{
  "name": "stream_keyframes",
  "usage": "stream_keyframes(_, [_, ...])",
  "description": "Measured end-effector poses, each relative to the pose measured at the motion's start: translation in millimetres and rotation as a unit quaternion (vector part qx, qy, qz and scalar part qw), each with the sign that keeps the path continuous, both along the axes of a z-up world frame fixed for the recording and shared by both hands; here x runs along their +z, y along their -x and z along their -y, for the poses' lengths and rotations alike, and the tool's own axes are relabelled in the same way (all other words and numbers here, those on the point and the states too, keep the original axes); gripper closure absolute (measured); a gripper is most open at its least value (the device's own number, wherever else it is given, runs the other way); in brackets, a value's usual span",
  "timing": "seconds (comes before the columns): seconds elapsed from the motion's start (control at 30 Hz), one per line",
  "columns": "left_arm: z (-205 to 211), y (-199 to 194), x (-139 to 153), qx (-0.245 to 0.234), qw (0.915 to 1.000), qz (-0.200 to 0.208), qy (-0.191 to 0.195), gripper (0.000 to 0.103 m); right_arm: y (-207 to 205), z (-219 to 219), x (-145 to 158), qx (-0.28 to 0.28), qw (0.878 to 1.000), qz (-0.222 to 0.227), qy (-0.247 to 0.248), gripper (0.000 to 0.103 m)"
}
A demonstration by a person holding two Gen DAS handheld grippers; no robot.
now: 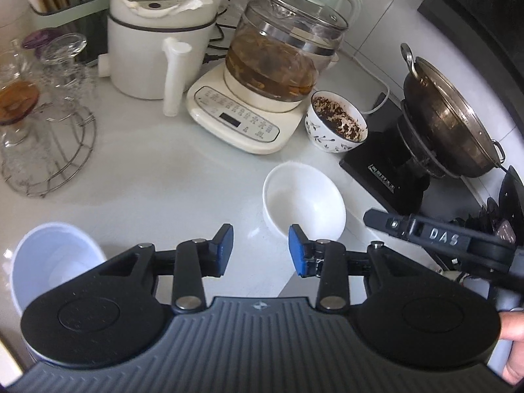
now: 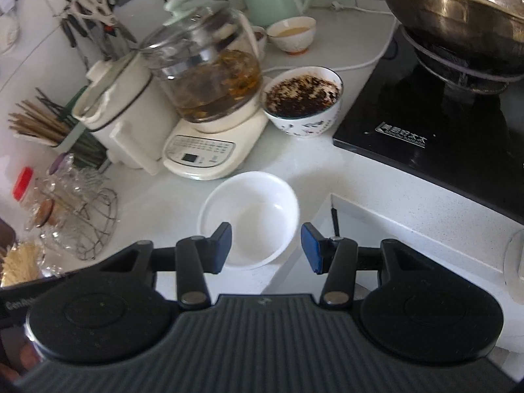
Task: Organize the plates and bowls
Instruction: 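Move both open grippers to the rim of the white ceramic bowl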
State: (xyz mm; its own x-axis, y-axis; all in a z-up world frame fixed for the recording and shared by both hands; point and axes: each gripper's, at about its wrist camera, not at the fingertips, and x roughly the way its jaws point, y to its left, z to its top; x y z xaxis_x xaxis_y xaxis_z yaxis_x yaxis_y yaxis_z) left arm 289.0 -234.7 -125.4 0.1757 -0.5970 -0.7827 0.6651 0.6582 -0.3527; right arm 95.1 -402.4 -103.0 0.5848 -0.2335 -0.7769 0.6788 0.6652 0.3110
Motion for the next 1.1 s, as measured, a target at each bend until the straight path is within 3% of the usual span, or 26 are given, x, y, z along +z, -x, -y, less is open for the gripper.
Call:
stream_keyframes(0.23, [33.3, -9.2, -12.7, -0.018, 0.9995, 0.018, -0.019, 0.059, -9.5, 27.1, -19.0, -0.024, 0.999, -0.004, -0.024, 0.053])
stream_keyframes(0.77, [80.6, -29.1, -61.1, -0.026, 0.9980, -0.047, -0.032, 0.059, -28.1, 67.6, -63.4, -0.011, 0.996, -0.024, -0.088, 0.054])
stream_keyframes(1.1, [93.9, -36.8, -79.8, -0.016, 0.9961, -0.077, -0.040, 0.060, -35.4, 76.4, -73.1, 0.008, 0.995, -0.025, -0.092, 0.057])
